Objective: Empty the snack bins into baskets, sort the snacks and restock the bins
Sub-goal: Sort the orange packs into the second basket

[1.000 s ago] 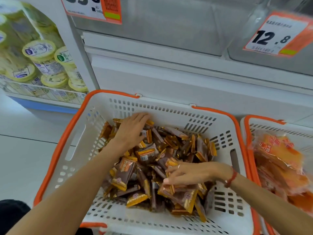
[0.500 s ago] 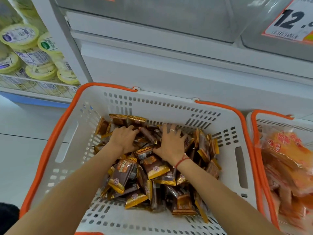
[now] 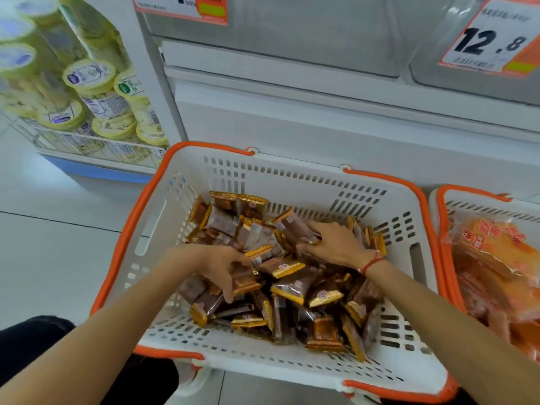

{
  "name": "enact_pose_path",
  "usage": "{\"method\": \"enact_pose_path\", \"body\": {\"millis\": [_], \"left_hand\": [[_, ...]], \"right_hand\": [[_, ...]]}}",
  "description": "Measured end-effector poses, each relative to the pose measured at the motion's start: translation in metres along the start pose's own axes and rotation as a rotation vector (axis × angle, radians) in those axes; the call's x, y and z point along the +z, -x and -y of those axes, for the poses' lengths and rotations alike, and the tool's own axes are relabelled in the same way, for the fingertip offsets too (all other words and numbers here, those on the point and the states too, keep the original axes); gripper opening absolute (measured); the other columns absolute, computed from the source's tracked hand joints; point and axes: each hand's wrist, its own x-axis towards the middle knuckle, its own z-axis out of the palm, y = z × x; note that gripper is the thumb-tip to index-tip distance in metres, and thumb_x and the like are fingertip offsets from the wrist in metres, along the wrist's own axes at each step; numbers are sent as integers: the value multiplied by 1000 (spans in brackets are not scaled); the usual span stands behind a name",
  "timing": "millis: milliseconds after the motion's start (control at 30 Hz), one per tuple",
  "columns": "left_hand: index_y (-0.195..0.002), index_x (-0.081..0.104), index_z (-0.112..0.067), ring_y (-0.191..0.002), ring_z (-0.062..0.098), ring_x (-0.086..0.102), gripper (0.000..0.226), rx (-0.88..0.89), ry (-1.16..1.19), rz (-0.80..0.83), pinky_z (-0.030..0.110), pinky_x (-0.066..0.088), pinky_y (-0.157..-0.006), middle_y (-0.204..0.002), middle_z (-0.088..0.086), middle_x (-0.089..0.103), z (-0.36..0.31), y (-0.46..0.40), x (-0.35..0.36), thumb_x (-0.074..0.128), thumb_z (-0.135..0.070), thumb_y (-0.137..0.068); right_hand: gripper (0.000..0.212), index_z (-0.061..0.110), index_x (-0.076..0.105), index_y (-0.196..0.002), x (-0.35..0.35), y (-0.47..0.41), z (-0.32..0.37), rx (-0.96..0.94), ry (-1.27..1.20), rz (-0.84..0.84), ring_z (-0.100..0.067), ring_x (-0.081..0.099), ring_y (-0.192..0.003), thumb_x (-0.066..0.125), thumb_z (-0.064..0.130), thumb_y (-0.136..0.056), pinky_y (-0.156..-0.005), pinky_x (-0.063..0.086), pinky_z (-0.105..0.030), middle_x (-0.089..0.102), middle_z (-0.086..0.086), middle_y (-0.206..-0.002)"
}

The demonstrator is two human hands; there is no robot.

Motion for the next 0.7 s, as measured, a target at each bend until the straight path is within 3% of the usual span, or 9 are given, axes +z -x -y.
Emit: {"method": "enact_pose_path", "body": {"millis": [33, 100, 200, 267, 300, 367, 433, 567, 700], "left_hand": [[-147, 38, -24, -132, 18, 40, 83, 39, 79, -123, 28, 33, -108, -147, -2, 41, -3, 14, -6, 78, -32, -75], [-137, 52, -22, -130, 16, 45, 62, 65, 206, -736, 27, 35, -104, -142, -2, 50, -1, 39, -17, 74, -34, -79], [-129, 57, -16, -126, 29, 46, 45, -185, 160, -1519, 43, 36, -104, -135, 7, 57, 24, 56, -25, 67, -23, -86], [-138, 45, -10, -129, 35, 41, 54, -392, 125, -1542, 48, 33, -105, -140, 13, 50, 48, 55, -23, 62, -28, -90], [-142, 40, -7, -130, 38, 41, 57, -465, 120, -1493, 51, 33, -105, -141, 16, 48, 58, 52, -20, 58, -31, -93], [-141, 38, -3, -122, 43, 47, 53, -544, 133, -1380, 55, 39, -97, -134, 21, 53, 69, 46, -12, 46, -35, -99], [-128, 46, -5, -102, 44, 56, 44, -541, 161, -1333, 50, 44, -75, -116, 19, 59, 68, 43, -6, 32, -39, -102], [-107, 47, -9, -79, 40, 59, 37, -547, 98, -1393, 40, 34, -58, -98, 14, 57, 66, 42, -3, 26, -40, -103], [-106, 46, -8, -77, 41, 59, 37, -593, 90, -1370, 40, 34, -58, -98, 13, 55, 66, 40, -5, 26, -39, -104]], "right_hand": [[55, 24, 54, -131, -2, 10, 3, -51, 3, 45, -25, 63, -101, 60, 57, -87, -80, 47, -34, 67, -1, -113], [66, 19, 50, -135, -11, 18, 13, -96, 1, 186, -14, 59, -101, 61, 59, -85, -85, 41, -34, 62, 8, -113], [97, 30, 27, -150, -33, 25, 28, -52, -78, 585, -13, 32, -137, 57, 77, -70, -112, 28, -35, 31, 9, -151], [103, 37, 27, -149, -42, 25, 24, 57, -117, 748, -15, 16, -143, 47, 87, -61, -119, 18, -44, 10, 7, -160], [102, 38, 41, -139, -41, 27, 24, 172, -176, 652, -15, 24, -141, 44, 94, -54, -118, 22, -47, 18, 3, -159], [58, 45, 55, -101, -30, 10, 39, 272, -210, 435, -22, 47, -128, 44, 91, -67, -107, 40, -46, 51, -1, -138], [24, 38, 51, -94, -9, -30, 54, 151, -50, 337, -21, 56, -111, 44, 61, -93, -92, 45, -38, 59, 3, -111], [89, 7, 32, -145, 28, -70, 89, 219, 71, 270, -35, 41, -132, 45, 73, -86, -105, 37, -42, 44, -15, -143], [120, 7, 14, -153, 44, -98, 95, 326, 64, 394, -37, 25, -143, 42, 89, -70, -116, 23, -46, 22, -17, -158]]}}
